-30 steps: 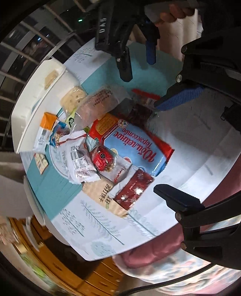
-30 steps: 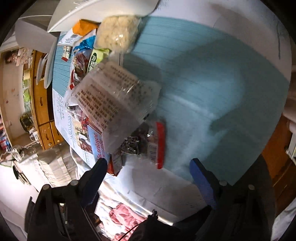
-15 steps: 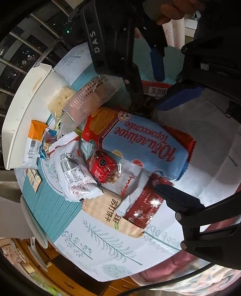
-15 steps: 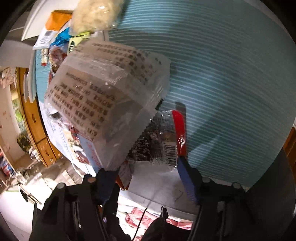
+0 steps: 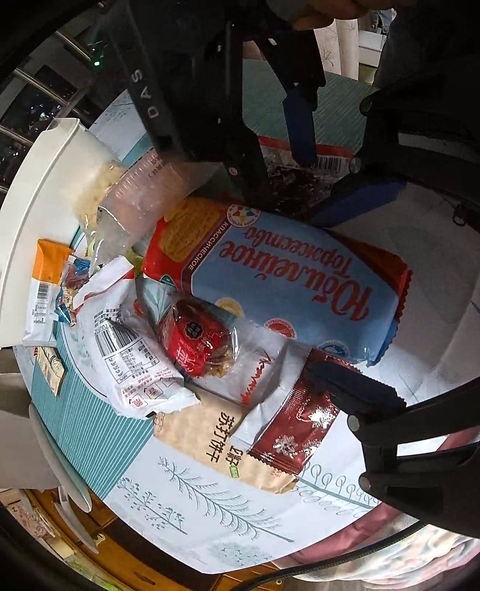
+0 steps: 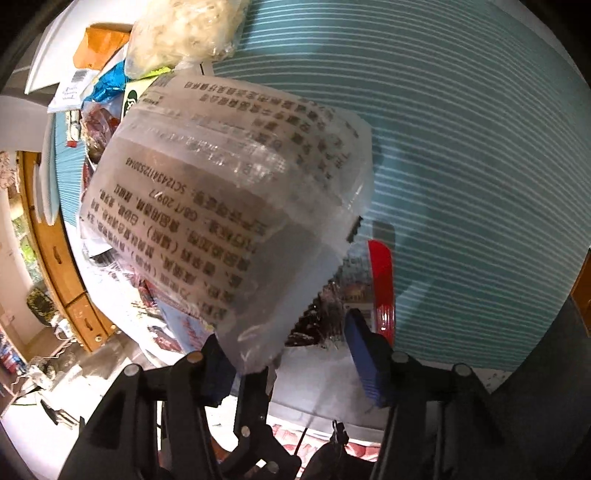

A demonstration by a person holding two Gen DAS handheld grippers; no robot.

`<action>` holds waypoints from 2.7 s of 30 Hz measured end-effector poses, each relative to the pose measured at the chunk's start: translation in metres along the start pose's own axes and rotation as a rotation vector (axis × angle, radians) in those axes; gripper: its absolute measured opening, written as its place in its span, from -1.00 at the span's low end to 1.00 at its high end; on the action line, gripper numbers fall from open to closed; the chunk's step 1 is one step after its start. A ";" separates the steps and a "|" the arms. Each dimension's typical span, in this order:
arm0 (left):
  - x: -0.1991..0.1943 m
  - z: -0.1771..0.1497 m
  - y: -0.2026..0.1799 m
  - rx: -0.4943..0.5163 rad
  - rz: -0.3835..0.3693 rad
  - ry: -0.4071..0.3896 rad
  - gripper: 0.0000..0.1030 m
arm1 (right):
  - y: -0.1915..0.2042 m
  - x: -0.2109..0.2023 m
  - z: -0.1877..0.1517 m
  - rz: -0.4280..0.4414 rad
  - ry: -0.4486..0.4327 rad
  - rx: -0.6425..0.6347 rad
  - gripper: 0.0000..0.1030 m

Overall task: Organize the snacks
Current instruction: 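Grasp a small dark packet with the right gripper while the left grasps the blue biscuit pack, then carry both packs into the white tray and open both grippers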

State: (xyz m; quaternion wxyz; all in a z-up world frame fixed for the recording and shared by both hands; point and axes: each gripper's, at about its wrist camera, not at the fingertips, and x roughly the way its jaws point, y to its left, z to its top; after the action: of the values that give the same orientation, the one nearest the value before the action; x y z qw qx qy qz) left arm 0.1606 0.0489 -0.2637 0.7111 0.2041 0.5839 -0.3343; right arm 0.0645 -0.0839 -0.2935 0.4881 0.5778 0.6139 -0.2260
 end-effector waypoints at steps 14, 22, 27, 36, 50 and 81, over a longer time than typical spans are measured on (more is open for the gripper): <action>0.016 0.008 -0.002 -0.063 -0.012 0.019 0.19 | 0.028 0.005 0.005 -0.176 0.014 -0.050 -0.06; 0.011 0.000 0.001 -0.149 -0.014 0.027 0.14 | 0.019 0.001 0.006 -0.143 0.026 -0.067 -0.15; 0.006 -0.016 0.001 -0.177 -0.015 0.044 0.13 | 0.001 -0.008 0.008 -0.115 0.046 -0.049 -0.21; -0.007 -0.050 -0.002 -0.176 0.010 0.064 0.11 | -0.020 -0.017 -0.002 -0.128 0.043 -0.062 -0.23; -0.054 -0.096 -0.012 -0.259 -0.054 0.033 0.02 | -0.029 -0.032 -0.024 -0.140 0.100 -0.135 -0.24; -0.175 0.032 -0.060 -0.325 -0.045 -0.208 0.01 | 0.060 -0.198 -0.018 -0.153 0.023 -0.755 -0.23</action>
State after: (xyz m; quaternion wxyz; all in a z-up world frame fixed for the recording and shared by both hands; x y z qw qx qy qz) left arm 0.1232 0.0269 -0.0811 0.7836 0.0379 0.5578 -0.2708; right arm 0.0853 -0.1514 -0.0988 0.6413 0.3124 0.7007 -0.0137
